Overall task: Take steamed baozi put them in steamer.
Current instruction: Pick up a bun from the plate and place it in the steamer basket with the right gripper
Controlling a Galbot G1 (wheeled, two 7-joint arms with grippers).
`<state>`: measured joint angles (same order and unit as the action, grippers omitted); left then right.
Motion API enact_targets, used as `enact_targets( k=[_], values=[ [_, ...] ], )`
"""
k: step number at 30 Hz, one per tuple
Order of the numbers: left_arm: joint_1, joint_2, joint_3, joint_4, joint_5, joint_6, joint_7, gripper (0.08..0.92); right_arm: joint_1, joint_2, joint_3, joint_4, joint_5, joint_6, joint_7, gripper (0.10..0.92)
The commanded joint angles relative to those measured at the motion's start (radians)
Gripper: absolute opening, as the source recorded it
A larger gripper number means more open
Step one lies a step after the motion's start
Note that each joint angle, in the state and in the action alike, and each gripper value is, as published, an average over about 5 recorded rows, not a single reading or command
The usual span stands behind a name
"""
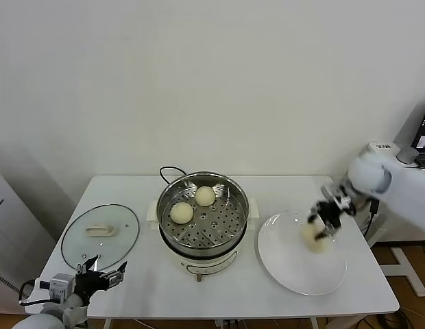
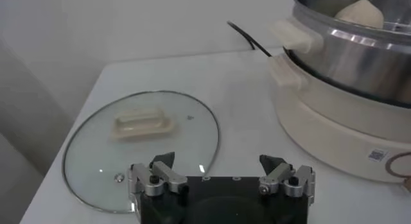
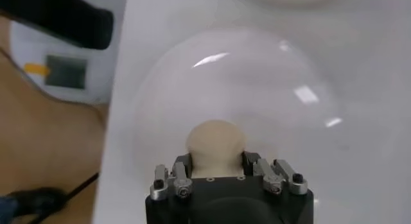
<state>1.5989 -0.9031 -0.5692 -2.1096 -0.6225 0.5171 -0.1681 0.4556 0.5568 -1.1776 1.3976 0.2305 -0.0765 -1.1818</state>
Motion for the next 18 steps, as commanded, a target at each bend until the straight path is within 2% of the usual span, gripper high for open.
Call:
enact_targets(
  k=[1, 11, 18],
  values=[
    [-0.006, 0.004, 0.004, 0.002, 0.0, 0.0, 0.0, 0.823, 0.312, 0.248, -0.037, -0.042, 0.133, 0.156, -0.007, 0.498],
    [-0.012, -0.004, 0.014, 0.001, 0.008, 0.001, -0.001, 0.823, 0.271, 0.497, 0.0, -0.118, 0.118, 0.447, -0.034, 0.501],
    [-0.014, -0.007, 0.017, 0.003, 0.01, 0.001, -0.001, 0.823, 0.183, 0.628, 0.012, -0.07, 0.001, 0.624, -0.053, 0.501]
  ],
)
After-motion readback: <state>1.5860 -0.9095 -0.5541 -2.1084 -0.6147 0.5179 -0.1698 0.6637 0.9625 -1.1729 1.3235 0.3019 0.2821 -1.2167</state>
